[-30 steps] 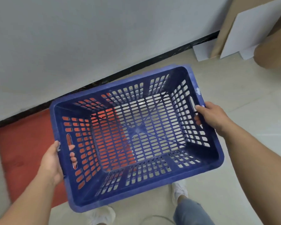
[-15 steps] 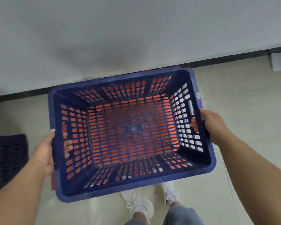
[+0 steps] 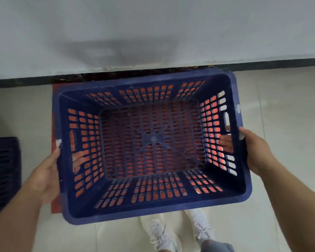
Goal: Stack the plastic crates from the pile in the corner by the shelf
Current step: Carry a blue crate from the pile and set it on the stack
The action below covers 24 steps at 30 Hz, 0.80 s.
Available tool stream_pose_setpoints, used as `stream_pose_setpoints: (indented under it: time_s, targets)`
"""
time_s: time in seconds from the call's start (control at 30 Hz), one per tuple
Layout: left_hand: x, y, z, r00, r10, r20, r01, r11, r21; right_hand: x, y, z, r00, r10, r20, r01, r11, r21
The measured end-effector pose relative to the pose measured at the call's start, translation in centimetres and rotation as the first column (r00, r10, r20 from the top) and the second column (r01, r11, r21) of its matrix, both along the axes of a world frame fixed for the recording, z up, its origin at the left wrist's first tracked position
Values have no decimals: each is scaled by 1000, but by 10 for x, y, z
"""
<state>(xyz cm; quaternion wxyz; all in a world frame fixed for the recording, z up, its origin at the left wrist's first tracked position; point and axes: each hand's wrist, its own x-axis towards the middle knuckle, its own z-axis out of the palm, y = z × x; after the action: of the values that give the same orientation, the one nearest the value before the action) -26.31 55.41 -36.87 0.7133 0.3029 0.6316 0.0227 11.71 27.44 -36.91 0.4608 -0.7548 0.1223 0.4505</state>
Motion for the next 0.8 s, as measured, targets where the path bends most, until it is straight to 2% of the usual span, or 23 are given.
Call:
stream_pose_setpoints:
  time_s: [0.13, 0.3, 0.43, 0.6, 0.8]
  targets:
    - [-1, -1, -14, 995, 84, -49, -83, 996, 31, -2, 4, 0, 998, -52, 47, 51, 999, 19]
    - [-8, -4, -32, 980, 121, -158, -85, 972, 220, -8, 5, -9, 967, 72, 243, -62, 997, -50]
    - [3, -5, -26, 974, 131, -182, -79, 960, 268, -6, 8, -4, 963, 99, 250, -85, 994, -68]
    - [13, -7, 9, 971, 181, -158, -125, 942, 311, 2, 18, 30, 962, 142, 233, -125, 988, -88]
    - [-19, -34, 79, 953, 274, -129, -221, 922, 319, 6, 30, 98, 958, 201, 203, -198, 979, -37]
